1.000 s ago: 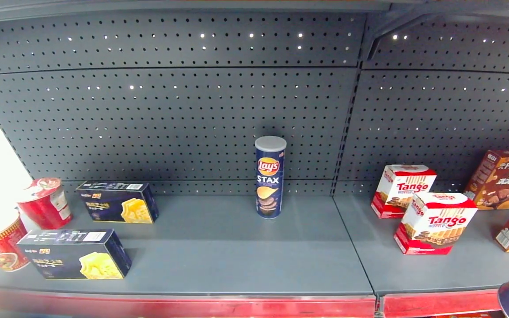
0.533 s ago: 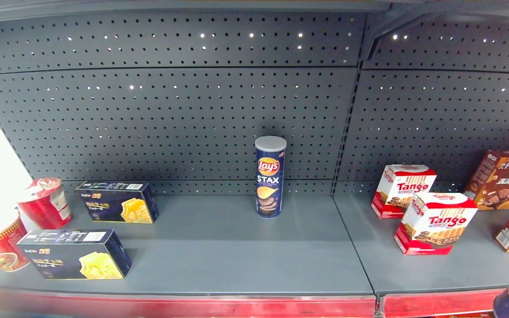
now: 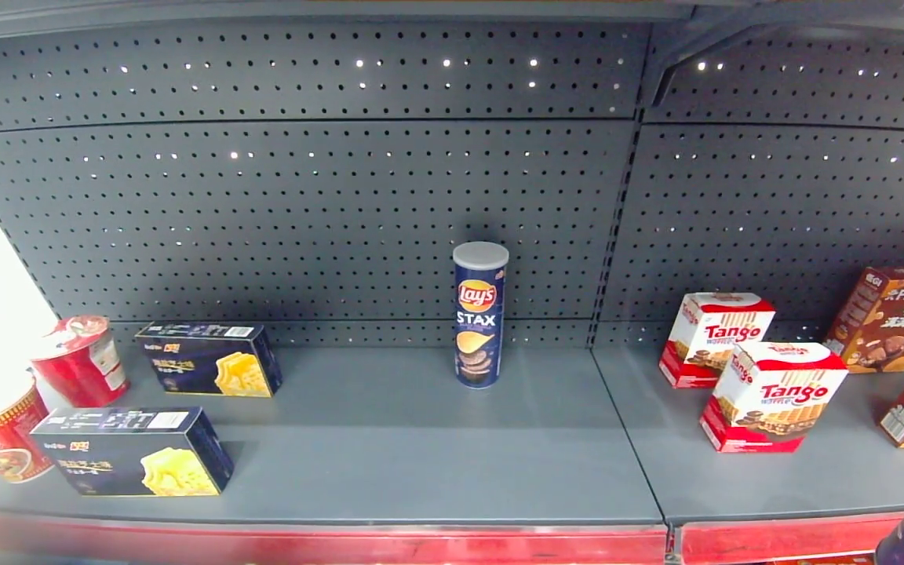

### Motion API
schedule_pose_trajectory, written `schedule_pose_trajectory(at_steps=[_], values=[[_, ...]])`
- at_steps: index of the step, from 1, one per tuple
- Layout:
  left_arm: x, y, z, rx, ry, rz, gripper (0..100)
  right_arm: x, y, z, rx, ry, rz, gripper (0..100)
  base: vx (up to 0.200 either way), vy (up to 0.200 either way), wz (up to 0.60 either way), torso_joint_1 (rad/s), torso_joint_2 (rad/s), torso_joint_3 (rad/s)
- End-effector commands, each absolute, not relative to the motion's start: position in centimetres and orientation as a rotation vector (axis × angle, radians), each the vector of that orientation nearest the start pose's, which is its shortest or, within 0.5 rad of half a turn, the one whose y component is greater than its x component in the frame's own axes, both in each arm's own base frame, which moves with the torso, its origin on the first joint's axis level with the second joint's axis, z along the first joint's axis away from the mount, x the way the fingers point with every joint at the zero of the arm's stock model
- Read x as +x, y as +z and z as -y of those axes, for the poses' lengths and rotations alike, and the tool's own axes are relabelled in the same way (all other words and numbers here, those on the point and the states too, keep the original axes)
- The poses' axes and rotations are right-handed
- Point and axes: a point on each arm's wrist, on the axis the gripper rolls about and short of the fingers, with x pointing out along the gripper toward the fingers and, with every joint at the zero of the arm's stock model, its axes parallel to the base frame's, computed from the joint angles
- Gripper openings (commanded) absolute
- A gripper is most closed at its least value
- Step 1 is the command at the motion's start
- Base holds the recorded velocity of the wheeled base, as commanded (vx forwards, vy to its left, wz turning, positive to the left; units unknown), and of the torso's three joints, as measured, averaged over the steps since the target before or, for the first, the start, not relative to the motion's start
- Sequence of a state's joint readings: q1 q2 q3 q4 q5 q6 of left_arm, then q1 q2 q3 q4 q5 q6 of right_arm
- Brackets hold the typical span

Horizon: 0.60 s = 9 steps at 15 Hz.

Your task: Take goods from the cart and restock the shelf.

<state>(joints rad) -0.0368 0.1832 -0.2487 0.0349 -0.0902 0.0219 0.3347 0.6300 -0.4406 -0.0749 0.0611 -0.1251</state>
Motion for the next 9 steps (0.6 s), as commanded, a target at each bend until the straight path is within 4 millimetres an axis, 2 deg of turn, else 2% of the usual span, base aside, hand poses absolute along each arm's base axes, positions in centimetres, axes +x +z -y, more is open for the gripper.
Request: schedule_pose_trajectory(at_steps=[1,4,7,9], values=[[1.5,22.1,0.7,0.073,-0.354,-0.025,100,4.2,20.7,-1.6,-0.139,0.402,-0.085,0,0.0,0.0,0.0,0.0,0.0,0.0],[3.9,23.8,1.2,0.066,-0.452,-0.075,100,4.2,20.4,-1.6,-0.14,0.399,-0.09,0,0.0,0.0,0.0,0.0,0.0,0.0],[7.1,23.0,2.1,0.041,-0.69,-0.139,100,3.7,19.9,-1.4,-0.139,0.396,-0.084,0,0.0,0.0,0.0,0.0,0.0,0.0],[10.9,22.0,2.6,0.035,-0.736,-0.132,100,3.3,19.4,-1.3,-0.139,0.396,-0.084,0,0.0,0.0,0.0,0.0,0.0,0.0]])
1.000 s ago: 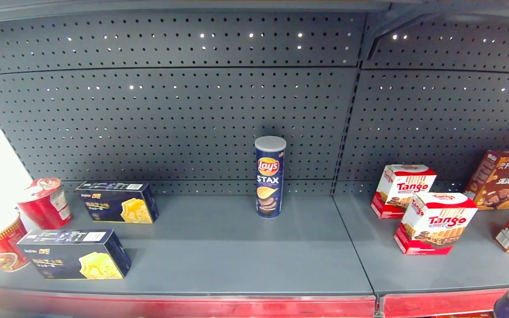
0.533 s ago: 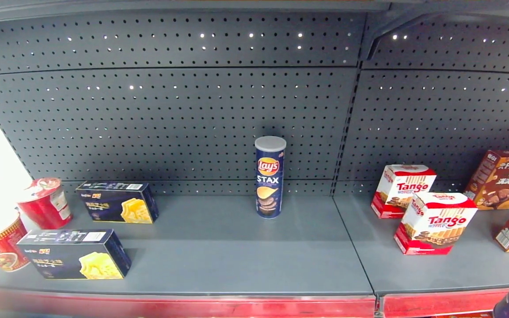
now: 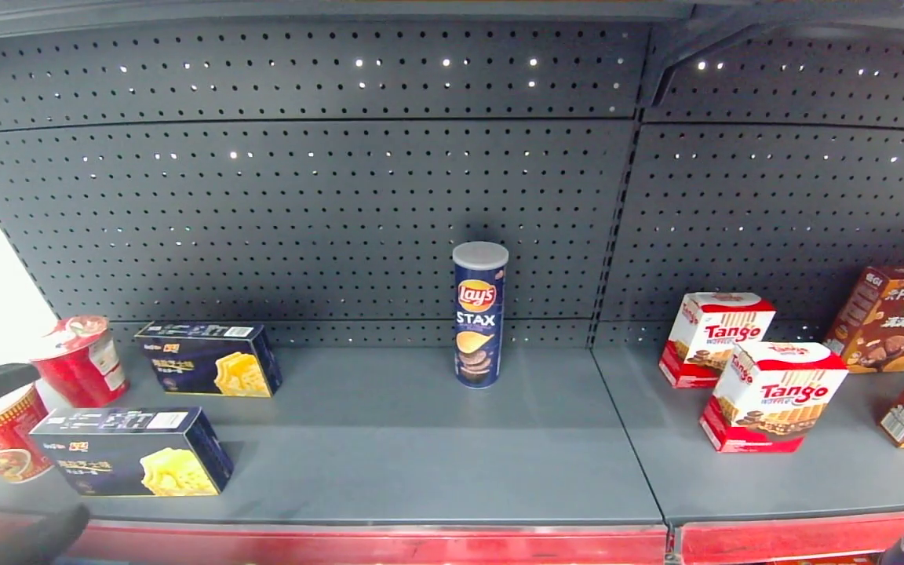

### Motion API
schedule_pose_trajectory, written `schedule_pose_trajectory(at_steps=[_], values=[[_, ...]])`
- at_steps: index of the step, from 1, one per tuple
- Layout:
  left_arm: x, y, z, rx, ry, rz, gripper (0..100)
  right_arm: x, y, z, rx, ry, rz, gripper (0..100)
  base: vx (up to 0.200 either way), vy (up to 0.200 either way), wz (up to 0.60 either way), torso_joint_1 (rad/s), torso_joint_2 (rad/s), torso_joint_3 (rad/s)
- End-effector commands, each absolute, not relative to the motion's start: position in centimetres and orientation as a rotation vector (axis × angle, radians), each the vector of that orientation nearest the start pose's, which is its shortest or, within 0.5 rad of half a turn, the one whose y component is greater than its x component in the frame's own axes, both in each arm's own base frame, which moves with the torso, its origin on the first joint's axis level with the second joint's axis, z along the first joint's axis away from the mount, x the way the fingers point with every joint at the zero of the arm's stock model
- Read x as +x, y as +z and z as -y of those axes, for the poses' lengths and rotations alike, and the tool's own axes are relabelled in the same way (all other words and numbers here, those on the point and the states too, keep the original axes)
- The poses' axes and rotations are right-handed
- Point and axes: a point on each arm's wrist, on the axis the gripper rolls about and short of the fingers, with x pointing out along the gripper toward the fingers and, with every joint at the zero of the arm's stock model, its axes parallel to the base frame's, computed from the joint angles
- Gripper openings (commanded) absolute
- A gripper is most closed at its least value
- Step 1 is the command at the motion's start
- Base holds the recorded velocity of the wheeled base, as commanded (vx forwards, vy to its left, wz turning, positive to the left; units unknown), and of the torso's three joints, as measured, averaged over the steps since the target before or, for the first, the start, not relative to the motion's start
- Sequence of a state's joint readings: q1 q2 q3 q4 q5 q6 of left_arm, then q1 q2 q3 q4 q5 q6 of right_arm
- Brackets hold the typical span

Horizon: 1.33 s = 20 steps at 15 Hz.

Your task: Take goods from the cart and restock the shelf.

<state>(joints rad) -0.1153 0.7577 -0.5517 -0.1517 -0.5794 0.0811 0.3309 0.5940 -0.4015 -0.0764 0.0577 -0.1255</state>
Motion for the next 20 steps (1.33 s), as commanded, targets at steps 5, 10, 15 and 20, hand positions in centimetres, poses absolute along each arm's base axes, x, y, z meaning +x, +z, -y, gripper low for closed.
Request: schedule_pose_trajectory(at_steps=[5,10,15,20], values=[[19.3,19.6,3.7,-0.004,-0.84,-0.194,100,3.5,19.0,-1.4,-0.14,0.404,-0.102,0,0.0,0.0,0.0,0.0,0.0,0.0],[29.3,19.3,4.3,0.007,-0.92,-0.114,100,3.7,19.1,-1.5,-0.139,0.42,-0.109,0,0.0,0.0,0.0,0.0,0.0,0.0],[35.1,18.3,4.9,0.001,-1.051,-0.096,100,3.7,19.0,-1.5,-0.134,0.421,-0.117,0,0.0,0.0,0.0,0.0,0.0,0.0],[38.2,17.1,6.2,-0.004,-1.129,-0.094,100,3.8,19.0,-1.5,-0.134,0.421,-0.117,0,0.0,0.0,0.0,0.0,0.0,0.0]])
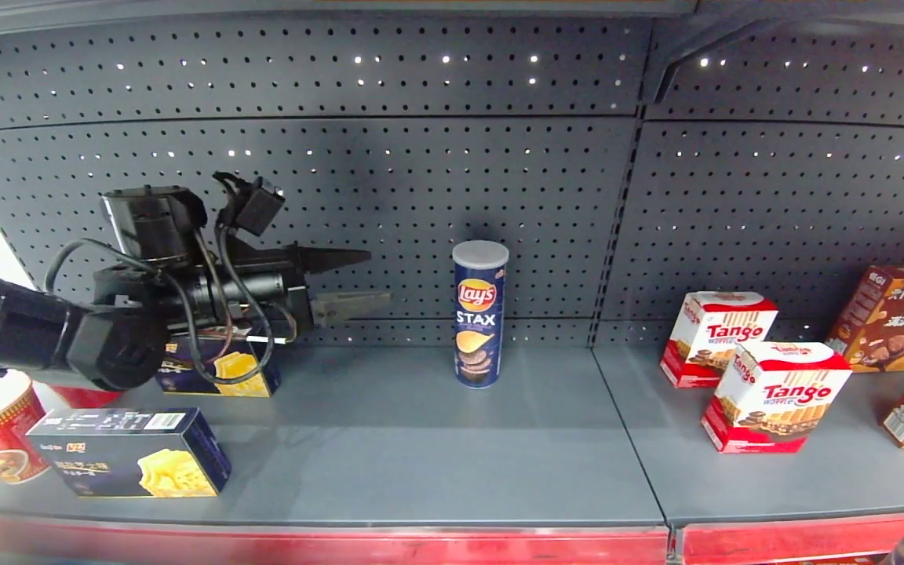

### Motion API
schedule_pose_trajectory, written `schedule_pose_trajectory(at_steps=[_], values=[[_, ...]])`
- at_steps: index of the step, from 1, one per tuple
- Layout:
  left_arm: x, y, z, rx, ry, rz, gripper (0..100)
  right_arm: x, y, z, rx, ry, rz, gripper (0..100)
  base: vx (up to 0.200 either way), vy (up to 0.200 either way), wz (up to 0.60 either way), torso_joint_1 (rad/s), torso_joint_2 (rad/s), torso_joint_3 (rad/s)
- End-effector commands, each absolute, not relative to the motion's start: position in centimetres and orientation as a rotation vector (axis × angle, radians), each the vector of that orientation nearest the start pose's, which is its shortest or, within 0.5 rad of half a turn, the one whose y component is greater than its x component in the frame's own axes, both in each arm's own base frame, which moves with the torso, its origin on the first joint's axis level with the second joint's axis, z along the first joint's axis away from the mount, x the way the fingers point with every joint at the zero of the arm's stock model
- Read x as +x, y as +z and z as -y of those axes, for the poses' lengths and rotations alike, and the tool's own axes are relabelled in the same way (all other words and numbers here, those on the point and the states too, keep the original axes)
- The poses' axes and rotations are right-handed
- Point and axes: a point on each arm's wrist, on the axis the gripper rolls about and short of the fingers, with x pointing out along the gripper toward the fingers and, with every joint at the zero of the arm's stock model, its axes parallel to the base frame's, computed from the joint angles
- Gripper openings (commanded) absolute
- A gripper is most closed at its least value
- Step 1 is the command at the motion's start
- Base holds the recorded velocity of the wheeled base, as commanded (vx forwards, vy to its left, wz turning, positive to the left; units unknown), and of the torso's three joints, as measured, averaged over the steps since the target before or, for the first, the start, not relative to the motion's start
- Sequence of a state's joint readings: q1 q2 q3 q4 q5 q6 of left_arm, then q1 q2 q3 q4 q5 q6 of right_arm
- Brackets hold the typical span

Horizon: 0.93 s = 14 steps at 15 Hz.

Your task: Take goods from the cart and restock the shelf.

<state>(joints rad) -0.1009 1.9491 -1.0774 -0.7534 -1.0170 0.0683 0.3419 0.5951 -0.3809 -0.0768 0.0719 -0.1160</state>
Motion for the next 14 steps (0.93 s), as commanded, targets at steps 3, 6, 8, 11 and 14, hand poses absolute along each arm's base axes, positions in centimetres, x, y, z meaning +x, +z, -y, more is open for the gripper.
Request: schedule_pose_trajectory(at_steps=[3,6,8,11,14], values=[[39.3,16.9,8.1,0.002,-1.174,-0.084,100,3.7,19.0,-1.5,-0.133,0.42,-0.119,0,0.0,0.0,0.0,0.0,0.0,0.0],[40.3,15.8,9.1,-0.003,-1.195,-0.096,100,3.7,19.0,-1.5,-0.132,0.42,-0.117,0,0.0,0.0,0.0,0.0,0.0,0.0],[40.9,15.3,9.4,-0.004,-1.198,-0.1,100,3.7,18.9,-1.5,-0.132,0.418,-0.117,0,0.0,0.0,0.0,0.0,0.0,0.0],[41.8,13.9,9.6,-0.012,-1.2,-0.119,100,3.7,19.1,-1.5,-0.132,0.418,-0.114,0,0.0,0.0,0.0,0.0,0.0,0.0],[42.5,12.3,9.8,-0.025,-1.201,-0.149,100,3.7,19.3,-1.5,-0.131,0.419,-0.106,0,0.0,0.0,0.0,0.0,0.0,0.0]])
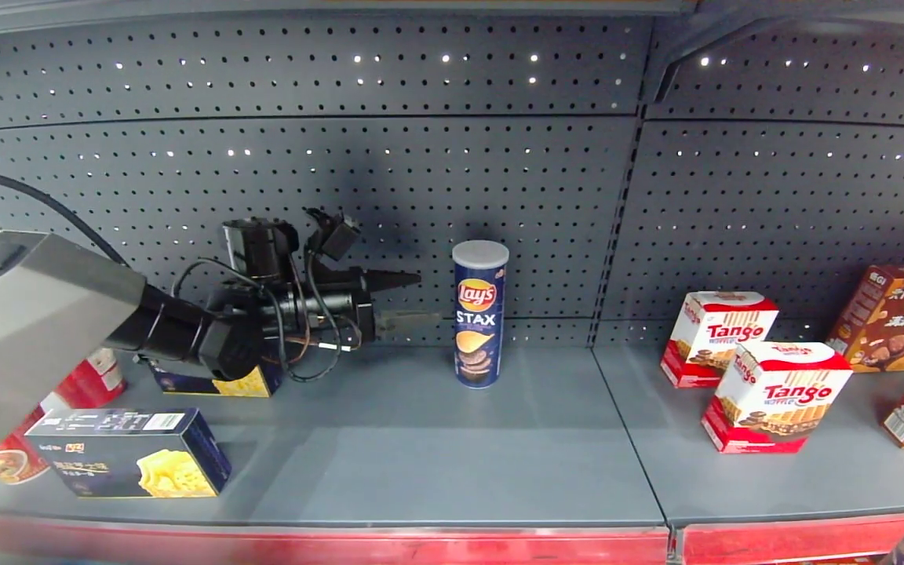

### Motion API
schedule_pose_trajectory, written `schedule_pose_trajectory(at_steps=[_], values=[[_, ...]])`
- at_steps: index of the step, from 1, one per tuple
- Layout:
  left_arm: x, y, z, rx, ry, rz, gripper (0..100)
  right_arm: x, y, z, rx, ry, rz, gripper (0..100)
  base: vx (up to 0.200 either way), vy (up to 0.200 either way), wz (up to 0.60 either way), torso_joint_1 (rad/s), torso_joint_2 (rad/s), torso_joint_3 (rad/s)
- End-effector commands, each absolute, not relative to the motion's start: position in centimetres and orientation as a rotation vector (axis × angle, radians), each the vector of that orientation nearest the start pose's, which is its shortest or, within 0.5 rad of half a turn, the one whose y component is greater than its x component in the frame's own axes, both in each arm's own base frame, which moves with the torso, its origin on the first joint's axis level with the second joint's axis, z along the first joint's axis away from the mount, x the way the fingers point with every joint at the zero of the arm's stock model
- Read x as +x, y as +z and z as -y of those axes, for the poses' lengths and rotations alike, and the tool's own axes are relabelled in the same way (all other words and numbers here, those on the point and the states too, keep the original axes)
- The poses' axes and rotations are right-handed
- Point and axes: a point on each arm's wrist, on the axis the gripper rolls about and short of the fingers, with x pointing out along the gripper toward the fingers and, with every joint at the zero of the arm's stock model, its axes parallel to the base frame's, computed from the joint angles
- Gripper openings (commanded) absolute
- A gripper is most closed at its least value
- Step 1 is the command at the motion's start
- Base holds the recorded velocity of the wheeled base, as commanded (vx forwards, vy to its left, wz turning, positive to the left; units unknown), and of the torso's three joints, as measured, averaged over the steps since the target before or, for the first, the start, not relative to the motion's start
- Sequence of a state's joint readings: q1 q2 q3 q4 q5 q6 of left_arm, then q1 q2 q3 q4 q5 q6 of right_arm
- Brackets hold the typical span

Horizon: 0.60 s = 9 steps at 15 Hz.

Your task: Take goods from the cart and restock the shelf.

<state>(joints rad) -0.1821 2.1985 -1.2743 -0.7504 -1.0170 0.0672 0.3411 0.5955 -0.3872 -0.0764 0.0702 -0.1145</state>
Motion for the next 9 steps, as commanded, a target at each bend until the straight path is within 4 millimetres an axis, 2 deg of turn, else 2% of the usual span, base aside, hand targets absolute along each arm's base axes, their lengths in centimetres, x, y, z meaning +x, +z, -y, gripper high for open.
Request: schedule_pose_trajectory(at_steps=[1,9], values=[[43.3,11.7,9.9,-0.025,-1.201,-0.149,100,3.7,19.4,-1.5,-0.13,0.416,-0.102,0,0.0,0.0,0.0,0.0,0.0,0.0],[45.9,10.6,12.7,-0.015,-1.249,-0.113,100,3.6,19.0,-1.4,-0.132,0.415,-0.111,0,0.0,0.0,0.0,0.0,0.0,0.0]])
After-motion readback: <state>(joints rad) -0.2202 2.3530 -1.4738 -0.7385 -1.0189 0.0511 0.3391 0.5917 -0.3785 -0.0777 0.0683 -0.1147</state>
